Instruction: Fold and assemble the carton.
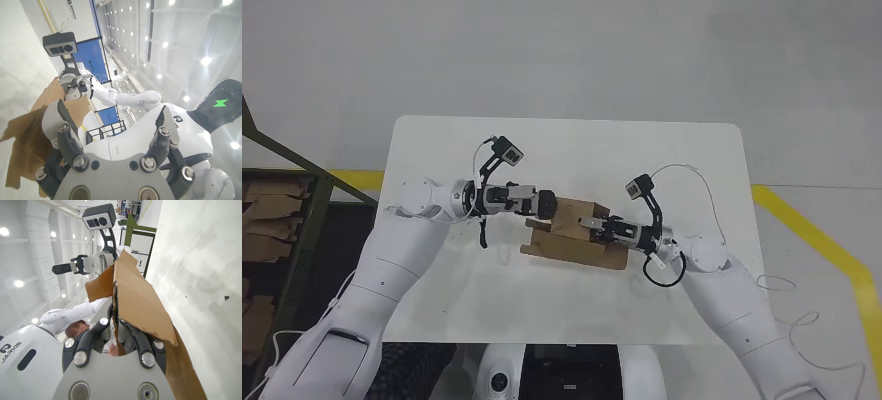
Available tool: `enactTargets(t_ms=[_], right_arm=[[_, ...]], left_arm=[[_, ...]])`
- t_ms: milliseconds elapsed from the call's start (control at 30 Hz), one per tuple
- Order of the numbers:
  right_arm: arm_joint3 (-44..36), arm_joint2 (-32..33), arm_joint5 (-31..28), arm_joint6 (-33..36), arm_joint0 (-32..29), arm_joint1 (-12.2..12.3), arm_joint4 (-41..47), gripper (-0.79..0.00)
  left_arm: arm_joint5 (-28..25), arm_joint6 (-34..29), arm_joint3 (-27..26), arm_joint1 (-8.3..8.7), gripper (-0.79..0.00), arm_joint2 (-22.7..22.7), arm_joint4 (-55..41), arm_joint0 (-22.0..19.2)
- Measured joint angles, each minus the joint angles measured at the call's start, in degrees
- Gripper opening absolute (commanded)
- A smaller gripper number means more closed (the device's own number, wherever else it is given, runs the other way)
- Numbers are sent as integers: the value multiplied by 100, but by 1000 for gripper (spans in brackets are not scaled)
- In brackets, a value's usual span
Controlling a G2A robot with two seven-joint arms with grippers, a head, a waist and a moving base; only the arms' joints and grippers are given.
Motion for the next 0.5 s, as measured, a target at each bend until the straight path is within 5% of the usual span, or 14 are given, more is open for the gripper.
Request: enactTargets(t_ms=[500], right_arm=[[-582, 0, 138, 146, -254, 49, -118, -785]], left_arm=[[-153, 154, 269, -11, 0, -150, 117, -61]])
